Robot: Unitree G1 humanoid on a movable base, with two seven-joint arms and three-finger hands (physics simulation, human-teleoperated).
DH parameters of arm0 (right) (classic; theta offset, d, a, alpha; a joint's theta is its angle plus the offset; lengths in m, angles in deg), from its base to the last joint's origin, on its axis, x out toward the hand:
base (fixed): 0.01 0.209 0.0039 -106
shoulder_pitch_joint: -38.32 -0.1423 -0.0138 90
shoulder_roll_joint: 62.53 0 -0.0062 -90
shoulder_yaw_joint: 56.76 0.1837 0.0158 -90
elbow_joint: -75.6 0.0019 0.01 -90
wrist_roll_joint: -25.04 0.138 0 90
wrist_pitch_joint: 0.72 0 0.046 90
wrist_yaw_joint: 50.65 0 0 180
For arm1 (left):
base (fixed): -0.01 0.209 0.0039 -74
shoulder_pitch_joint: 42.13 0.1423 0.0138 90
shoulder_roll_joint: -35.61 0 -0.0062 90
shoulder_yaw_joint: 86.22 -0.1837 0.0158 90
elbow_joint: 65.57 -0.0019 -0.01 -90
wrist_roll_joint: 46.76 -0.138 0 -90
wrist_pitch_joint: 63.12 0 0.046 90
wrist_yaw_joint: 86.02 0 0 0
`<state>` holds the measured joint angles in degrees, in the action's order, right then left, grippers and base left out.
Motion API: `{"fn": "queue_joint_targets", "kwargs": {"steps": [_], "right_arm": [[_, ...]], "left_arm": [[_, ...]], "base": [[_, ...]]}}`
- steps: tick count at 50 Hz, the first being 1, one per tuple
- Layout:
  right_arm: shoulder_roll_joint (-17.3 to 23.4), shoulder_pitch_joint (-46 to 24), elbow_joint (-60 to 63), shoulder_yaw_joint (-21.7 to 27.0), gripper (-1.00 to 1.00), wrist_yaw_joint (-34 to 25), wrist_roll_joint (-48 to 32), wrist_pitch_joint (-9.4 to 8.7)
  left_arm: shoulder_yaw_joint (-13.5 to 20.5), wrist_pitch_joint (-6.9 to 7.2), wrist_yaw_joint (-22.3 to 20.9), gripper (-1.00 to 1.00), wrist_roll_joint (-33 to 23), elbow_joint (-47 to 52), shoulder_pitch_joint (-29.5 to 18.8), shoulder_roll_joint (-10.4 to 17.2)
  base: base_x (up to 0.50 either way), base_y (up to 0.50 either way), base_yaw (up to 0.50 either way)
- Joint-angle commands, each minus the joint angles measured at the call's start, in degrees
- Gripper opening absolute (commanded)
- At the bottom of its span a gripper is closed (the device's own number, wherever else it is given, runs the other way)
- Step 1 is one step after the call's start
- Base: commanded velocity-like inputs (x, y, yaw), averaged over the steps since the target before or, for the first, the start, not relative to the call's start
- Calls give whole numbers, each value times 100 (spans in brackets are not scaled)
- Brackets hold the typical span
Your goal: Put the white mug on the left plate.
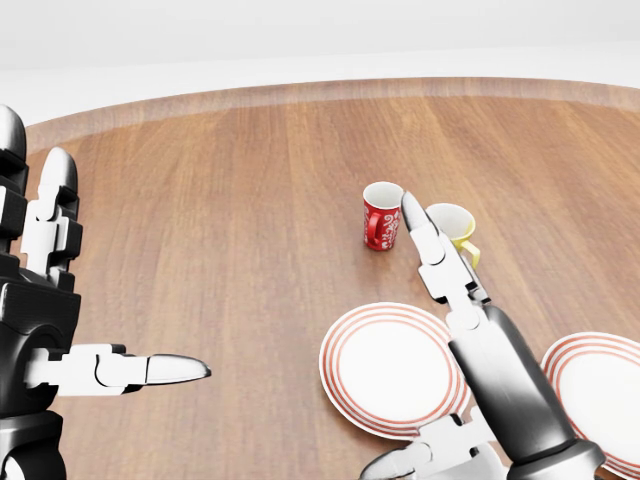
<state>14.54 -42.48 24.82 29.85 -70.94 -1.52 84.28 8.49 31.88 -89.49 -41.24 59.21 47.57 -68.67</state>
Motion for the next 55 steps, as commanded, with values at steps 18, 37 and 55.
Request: {"fn": "queue_joint_targets", "kwargs": {"steps": [18, 37, 55], "right_arm": [[27, 347, -221, 114, 100, -622, -1219, 0], [-7, 530, -310, 187, 100, -889, -1608, 0], [-5, 652, -429, 244, 100, -940, -1863, 0]], "left_arm": [[-3, 0, -7, 100, -6, 12, 16, -3], [-4, 0, -4, 100, -18, -20, 8, -1], [-13, 0, -7, 100, -21, -8, 17, -6]], "base": [[0, 0, 0], [0, 0, 0], [0, 0, 0]]}}
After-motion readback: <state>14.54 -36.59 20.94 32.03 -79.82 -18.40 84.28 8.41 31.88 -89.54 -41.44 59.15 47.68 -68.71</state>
